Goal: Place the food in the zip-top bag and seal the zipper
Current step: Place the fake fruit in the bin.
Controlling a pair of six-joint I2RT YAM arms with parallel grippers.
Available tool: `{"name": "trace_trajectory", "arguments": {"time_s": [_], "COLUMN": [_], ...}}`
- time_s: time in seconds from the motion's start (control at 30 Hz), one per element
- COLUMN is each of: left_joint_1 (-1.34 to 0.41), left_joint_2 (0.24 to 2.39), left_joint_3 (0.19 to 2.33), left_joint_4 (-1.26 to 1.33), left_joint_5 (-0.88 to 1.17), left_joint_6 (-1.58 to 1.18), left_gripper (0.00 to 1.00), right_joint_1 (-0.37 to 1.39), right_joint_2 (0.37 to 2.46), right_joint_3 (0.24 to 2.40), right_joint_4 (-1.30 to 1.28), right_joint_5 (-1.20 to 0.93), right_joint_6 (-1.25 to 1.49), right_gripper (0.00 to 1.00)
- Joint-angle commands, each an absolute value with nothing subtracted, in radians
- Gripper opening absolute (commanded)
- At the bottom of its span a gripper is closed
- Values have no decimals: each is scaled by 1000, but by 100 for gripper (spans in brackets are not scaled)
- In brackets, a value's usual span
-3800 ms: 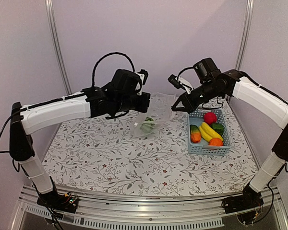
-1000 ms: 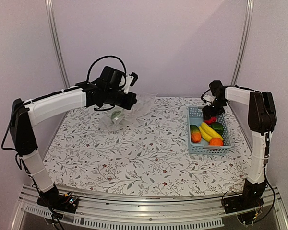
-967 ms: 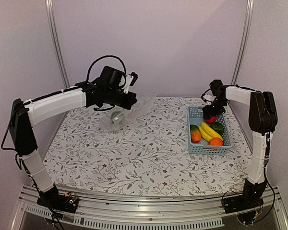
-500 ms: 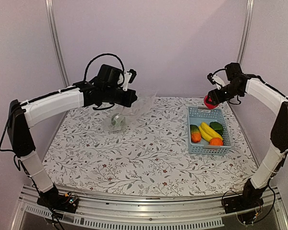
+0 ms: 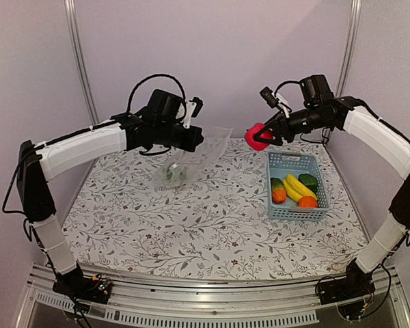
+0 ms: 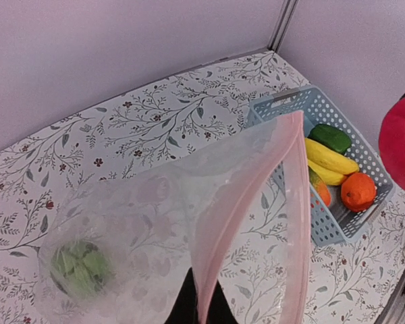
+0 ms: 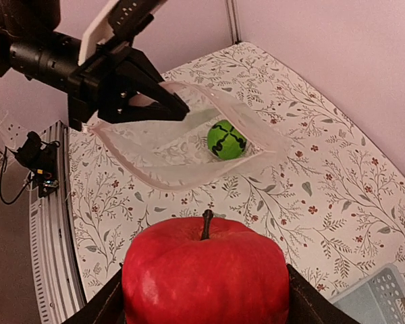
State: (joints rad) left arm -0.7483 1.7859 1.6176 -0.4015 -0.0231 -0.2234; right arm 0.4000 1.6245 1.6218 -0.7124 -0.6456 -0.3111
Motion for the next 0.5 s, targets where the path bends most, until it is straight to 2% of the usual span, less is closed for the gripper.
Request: {"name": "trace_trajectory", "arguments": {"time_s": [0.0, 0.47], "left_joint_1": [-768, -819], "left_joint_2": [1801, 1811], "left_joint_3": [1658, 1697], "left_joint_4": [-356, -324], "left_joint_5": [15, 85], "left_joint_6": [-278, -352], "left_gripper": [1, 0], "right_joint_1": [439, 520], "right_joint_2": [1605, 1738], "right_joint_3": [1725, 1829], "right_joint_4": [-687, -541], "right_joint_5": [-813, -868], "right_joint_6": [-300, -176], "right_gripper": [42, 42]}}
